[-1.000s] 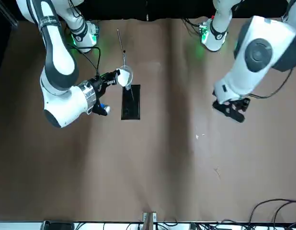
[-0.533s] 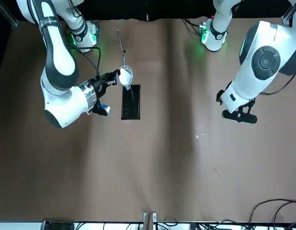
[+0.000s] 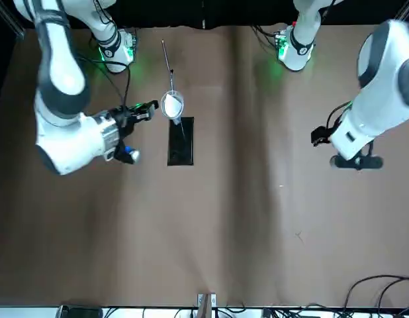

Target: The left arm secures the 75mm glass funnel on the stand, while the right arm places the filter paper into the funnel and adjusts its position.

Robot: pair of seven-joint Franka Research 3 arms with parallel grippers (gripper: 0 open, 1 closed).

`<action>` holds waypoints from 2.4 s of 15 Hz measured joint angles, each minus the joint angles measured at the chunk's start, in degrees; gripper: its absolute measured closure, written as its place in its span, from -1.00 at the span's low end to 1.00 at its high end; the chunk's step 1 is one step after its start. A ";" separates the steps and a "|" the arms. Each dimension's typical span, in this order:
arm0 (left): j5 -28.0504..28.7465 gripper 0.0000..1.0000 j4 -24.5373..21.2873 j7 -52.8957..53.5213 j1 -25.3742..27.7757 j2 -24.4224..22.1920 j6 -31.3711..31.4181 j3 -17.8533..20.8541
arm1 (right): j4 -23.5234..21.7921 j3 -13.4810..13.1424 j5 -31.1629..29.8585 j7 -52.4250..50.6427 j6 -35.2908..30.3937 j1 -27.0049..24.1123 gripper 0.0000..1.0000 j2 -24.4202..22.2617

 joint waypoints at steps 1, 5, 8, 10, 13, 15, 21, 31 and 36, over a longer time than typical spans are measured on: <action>-2.25 -1.00 0.08 0.00 -3.59 -1.78 -0.18 4.84 | 0.51 -0.61 -1.26 -0.06 0.02 -0.87 0.80 -0.41; -4.55 -1.00 -0.15 -0.14 -7.01 -7.31 -1.21 10.19 | 1.96 -1.28 -15.01 -1.17 5.24 -3.21 0.85 -0.70; -4.55 -1.00 -0.43 -0.14 -6.99 -7.80 -1.23 10.30 | 2.21 -1.28 -24.67 -2.08 8.49 -3.34 0.87 -0.69; -4.55 -1.00 -0.58 -0.14 -6.97 -7.57 -1.22 10.39 | 2.34 -1.37 -26.50 -5.08 9.02 -4.71 0.86 -0.70; -4.55 -1.00 -0.62 -0.14 -6.89 -7.42 -1.21 10.88 | 2.86 -1.68 -28.85 -11.66 9.11 -8.54 0.87 -0.73; -4.55 -1.00 -0.62 -0.14 -6.89 -7.42 -1.21 11.06 | 3.46 -1.78 -32.29 -16.79 9.02 -10.92 0.93 -1.09; -4.55 -1.00 -0.63 -0.14 -6.89 -7.42 -1.20 11.08 | 3.90 -1.16 -42.35 -19.90 6.34 -12.13 0.91 -9.34; -4.55 -1.00 -0.63 -0.19 -6.16 -7.42 -1.18 11.18 | -6.06 -0.79 -44.28 -24.27 7.31 -11.91 0.38 -23.26; -4.55 -1.00 -0.63 -0.19 -6.13 -7.42 -1.18 11.19 | -6.72 -0.73 -44.48 -24.43 7.74 -11.91 -0.51 -23.19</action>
